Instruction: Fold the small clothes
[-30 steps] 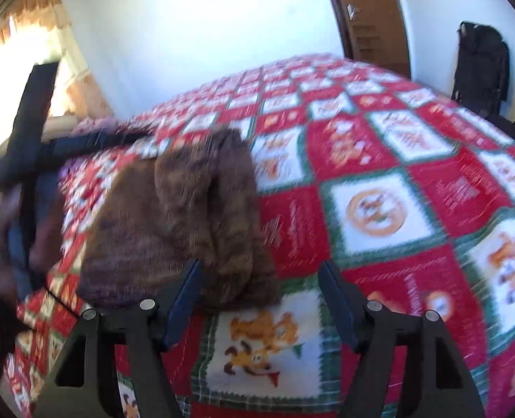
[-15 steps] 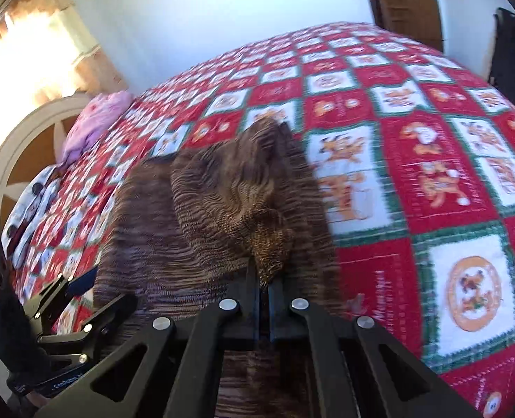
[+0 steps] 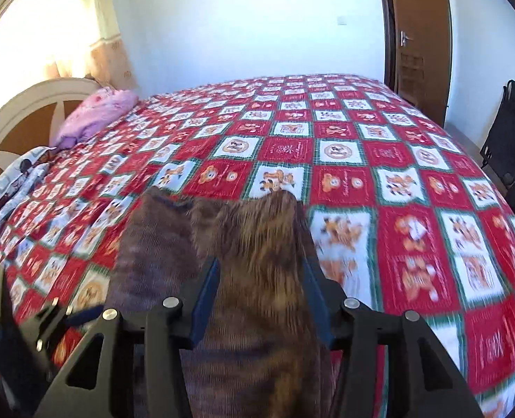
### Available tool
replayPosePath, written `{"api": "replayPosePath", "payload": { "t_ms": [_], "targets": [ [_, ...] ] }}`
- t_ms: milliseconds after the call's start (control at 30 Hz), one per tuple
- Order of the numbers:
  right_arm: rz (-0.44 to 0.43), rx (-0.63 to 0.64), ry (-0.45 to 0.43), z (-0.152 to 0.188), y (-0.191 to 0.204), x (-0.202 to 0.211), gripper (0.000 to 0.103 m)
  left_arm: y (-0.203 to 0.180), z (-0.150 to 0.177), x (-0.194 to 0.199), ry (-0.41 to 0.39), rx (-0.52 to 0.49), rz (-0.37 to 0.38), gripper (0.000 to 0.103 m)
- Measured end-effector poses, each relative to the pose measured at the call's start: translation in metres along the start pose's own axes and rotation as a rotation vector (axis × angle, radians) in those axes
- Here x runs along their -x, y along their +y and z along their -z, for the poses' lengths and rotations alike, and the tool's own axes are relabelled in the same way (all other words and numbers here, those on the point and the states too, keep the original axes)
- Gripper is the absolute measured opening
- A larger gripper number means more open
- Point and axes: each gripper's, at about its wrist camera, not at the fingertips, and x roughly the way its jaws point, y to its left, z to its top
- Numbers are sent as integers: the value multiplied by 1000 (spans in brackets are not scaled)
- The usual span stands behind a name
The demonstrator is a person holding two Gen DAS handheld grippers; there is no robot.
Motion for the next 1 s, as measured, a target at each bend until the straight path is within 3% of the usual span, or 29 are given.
{"api": "replayPosePath", "payload": {
  "t_ms": [33, 100, 300, 433, 467, 567, 600, 667, 733, 867, 1000],
  "targets": [
    [22, -9, 23, -2, -3, -10, 40, 1, 0, 0, 0, 3, 2, 85],
    [54, -10, 106, -5, -13, -40, 6, 1, 1, 0, 0, 6, 7, 85],
    [169, -18, 119, -5, -36, -60, 5, 1, 2, -3, 14, 8, 2, 90],
    [141, -18, 65, -6, -40, -37, 6, 5, 2, -5, 25, 23, 16, 92],
    [112, -11, 31, -5, -34, -23, 6, 6, 2, -5, 27, 29, 19, 93],
    [-80, 22, -51, 4, -12, 14, 6, 10, 2, -6, 34, 54, 32, 95],
    [-156, 61, -48, 11, 0, 22, 8, 10, 2, -6, 34, 58, 37, 95],
    [-224, 107, -13, 22, 11, 21, 19, 13, 2, -3, 24, 77, 49, 95],
    [-154, 153, 25, 37, 15, 12, 44, 19, -2, 5, -4, 101, 52, 95],
    [-83, 120, 76, 55, -5, -12, 43, 29, -22, 13, -60, 145, 37, 95],
    [-76, 135, 78, 56, -9, -10, 43, 33, -51, -5, -57, 118, -77, 95]
  ]
}}
